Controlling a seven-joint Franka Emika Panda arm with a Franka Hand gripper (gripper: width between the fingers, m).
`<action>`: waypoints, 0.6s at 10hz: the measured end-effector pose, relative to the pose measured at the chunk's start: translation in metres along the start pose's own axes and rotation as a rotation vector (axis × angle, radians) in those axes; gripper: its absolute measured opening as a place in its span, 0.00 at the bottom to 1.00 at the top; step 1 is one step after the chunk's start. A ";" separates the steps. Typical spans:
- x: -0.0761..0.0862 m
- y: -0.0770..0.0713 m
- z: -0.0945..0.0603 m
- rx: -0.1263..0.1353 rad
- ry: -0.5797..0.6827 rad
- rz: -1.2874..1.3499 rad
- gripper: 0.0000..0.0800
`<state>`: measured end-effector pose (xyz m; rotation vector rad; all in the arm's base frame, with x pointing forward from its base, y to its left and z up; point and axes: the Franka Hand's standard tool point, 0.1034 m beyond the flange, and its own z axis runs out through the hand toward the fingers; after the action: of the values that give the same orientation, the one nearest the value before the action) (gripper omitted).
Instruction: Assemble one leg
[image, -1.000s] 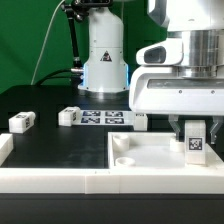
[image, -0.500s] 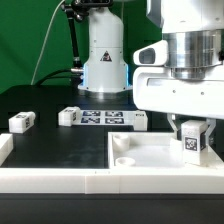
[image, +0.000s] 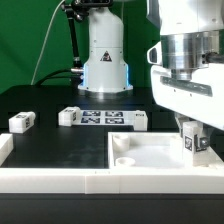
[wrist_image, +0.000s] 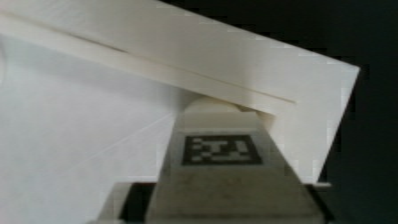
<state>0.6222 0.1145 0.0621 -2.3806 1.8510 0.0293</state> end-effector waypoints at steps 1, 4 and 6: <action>0.000 0.000 0.000 0.000 0.000 0.060 0.36; -0.007 0.000 0.000 0.000 -0.004 0.400 0.36; -0.007 -0.001 0.001 0.003 -0.025 0.564 0.36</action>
Offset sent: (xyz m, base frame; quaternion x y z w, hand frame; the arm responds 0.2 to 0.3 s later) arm -0.0039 -0.0010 0.0006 -0.0130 0.0184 0.2087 0.9777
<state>0.6214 0.1213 0.0619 -1.7671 2.4328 0.1073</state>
